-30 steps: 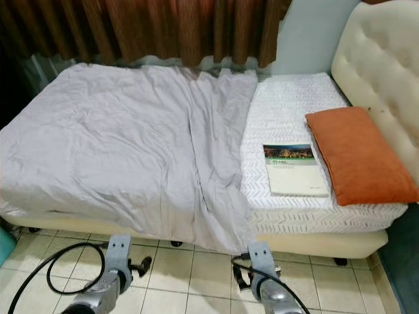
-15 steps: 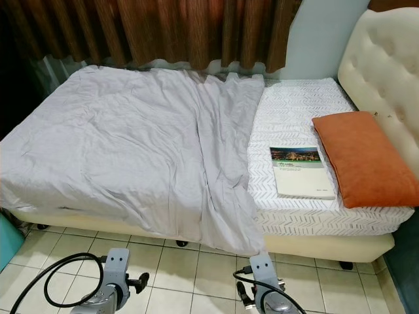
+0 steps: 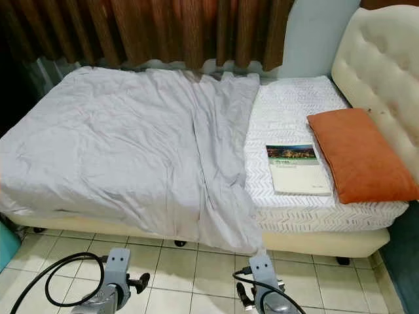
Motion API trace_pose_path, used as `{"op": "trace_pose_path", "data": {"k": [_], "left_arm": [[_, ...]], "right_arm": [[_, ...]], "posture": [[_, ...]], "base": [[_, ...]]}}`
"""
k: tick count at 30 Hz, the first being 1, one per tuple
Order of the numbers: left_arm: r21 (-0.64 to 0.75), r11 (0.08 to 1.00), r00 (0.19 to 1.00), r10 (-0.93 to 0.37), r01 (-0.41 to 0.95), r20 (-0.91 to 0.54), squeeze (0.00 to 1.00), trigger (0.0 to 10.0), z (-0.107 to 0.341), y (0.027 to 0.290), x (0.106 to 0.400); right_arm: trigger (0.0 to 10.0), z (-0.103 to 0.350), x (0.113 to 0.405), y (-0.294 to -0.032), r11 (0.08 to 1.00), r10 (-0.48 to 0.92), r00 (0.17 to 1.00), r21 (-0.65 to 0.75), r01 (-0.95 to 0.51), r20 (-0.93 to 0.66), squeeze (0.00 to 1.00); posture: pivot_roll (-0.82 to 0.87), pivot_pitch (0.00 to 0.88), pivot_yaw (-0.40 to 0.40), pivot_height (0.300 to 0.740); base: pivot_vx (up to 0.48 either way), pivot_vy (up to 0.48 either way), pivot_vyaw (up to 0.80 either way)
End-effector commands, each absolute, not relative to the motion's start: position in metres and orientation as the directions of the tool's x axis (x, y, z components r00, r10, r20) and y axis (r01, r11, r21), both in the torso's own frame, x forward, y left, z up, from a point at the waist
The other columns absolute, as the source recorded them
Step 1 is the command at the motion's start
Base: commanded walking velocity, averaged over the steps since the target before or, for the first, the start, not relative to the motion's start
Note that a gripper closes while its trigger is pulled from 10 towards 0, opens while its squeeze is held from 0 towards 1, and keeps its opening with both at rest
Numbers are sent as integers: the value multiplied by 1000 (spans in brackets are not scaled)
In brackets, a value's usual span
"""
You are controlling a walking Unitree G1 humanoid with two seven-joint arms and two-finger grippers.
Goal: Clean up the room
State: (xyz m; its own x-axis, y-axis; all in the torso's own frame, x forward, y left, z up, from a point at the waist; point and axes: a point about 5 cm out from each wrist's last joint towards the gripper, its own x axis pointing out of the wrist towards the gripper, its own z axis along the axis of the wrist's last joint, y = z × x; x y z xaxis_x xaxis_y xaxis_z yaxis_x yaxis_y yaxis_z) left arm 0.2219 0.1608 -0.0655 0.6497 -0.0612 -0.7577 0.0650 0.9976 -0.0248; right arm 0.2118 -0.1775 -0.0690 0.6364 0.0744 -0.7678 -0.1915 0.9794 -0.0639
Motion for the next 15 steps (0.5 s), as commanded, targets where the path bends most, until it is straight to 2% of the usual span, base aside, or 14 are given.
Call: {"op": "trace_pose_path", "data": {"k": [1, 15], "left_arm": [[-18, 998, 650, -57, 66, -758, 0, 10000, -65, 162, 223], [-18, 998, 650, -57, 66, -758, 0, 10000, -65, 162, 223]], "right_arm": [[10000, -69, 212, -178, 980, 72, 634, -63, -188, -770, 0], [10000, -69, 212, -178, 980, 72, 634, -63, -188, -770, 0]], "posture": [[-19, 0, 17, 740], [-19, 0, 17, 740]], "base": [[0, 0, 0], [0, 0, 0]]}}
